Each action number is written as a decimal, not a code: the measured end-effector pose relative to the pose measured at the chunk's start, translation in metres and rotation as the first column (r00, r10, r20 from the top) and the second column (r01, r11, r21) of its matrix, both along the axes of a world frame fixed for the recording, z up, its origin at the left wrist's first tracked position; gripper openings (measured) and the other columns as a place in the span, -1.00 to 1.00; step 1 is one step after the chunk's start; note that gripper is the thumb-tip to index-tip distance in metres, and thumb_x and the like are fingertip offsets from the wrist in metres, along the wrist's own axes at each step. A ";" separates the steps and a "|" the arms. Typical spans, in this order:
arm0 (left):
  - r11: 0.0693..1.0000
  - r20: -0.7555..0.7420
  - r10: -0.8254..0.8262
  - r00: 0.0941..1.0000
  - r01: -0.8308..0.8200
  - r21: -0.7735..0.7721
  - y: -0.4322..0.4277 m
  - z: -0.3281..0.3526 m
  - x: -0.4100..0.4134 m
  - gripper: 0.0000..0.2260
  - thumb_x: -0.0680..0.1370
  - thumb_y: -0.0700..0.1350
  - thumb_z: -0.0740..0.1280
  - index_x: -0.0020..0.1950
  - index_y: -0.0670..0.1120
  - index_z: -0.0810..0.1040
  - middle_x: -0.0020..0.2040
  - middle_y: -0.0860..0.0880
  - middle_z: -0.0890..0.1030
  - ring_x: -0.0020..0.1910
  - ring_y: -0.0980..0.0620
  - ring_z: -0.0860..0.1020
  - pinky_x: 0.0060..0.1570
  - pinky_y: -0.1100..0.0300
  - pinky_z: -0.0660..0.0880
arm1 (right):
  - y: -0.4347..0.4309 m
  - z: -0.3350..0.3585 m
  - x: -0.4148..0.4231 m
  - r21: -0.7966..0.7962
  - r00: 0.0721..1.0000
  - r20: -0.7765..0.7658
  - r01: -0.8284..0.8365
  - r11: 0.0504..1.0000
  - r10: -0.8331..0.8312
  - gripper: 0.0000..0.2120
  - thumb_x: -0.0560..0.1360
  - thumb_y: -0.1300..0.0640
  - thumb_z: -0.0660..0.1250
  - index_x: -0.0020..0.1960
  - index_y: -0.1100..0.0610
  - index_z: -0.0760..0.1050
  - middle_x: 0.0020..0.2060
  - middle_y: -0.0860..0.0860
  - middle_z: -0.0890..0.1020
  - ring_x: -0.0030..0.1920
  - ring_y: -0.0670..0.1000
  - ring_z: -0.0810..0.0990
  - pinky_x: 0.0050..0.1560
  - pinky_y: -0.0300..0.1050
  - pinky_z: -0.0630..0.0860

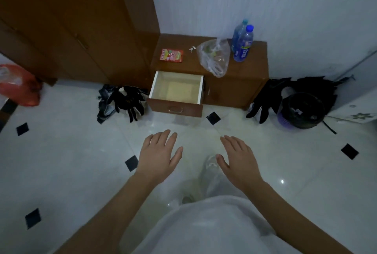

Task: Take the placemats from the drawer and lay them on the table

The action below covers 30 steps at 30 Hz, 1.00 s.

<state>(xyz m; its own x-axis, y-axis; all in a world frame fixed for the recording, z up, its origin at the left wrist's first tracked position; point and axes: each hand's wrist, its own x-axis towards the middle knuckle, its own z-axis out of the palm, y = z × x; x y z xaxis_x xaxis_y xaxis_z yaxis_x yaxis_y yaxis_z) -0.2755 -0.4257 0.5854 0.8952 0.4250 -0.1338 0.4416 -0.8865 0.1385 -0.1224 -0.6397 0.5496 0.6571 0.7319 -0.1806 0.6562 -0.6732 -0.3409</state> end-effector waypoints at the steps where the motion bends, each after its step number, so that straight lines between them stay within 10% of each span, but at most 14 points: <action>1: 1.000 -0.004 0.000 1.000 0.000 0.006 0.011 -0.004 0.011 -0.48 0.62 0.16 0.06 0.35 -0.14 0.55 0.31 -0.17 0.58 0.23 -0.18 0.56 0.27 -0.10 0.44 | 0.012 -0.006 0.011 0.003 1.000 -0.001 0.002 1.000 -0.002 -0.46 0.63 -0.12 0.16 0.52 0.11 0.31 0.47 0.05 0.40 0.49 0.08 0.31 0.47 0.01 0.22; 17: 0.955 -0.140 0.284 0.949 -0.293 -0.051 0.178 -0.040 0.097 -0.49 0.62 0.16 0.06 0.37 -0.10 0.53 0.33 -0.14 0.57 0.26 -0.15 0.56 0.24 -0.07 0.45 | 0.263 -0.032 0.157 0.045 0.965 -0.094 -0.240 0.970 0.243 -0.50 0.59 -0.13 0.18 0.45 0.09 0.36 0.37 0.04 0.48 0.37 0.09 0.40 0.36 0.10 0.37; 30: 0.976 -0.233 -0.124 0.965 0.077 -0.202 0.345 -0.123 0.122 -0.47 0.62 0.17 0.04 0.38 -0.13 0.53 0.34 -0.17 0.56 0.25 -0.17 0.55 0.24 -0.07 0.44 | 0.354 -0.111 0.115 -0.106 0.973 -0.189 0.111 0.988 -0.130 -0.48 0.61 -0.07 0.21 0.49 0.15 0.34 0.40 0.08 0.47 0.40 0.10 0.40 0.38 0.05 0.36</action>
<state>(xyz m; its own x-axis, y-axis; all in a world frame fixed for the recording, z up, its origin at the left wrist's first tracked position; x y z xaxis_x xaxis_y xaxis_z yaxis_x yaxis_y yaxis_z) -0.1530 -0.0804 0.4625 0.8622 0.2803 -0.4220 0.3930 -0.8957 0.2081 -0.0075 -0.2860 0.4387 0.6844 0.6231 -0.3785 0.4956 -0.7784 -0.3854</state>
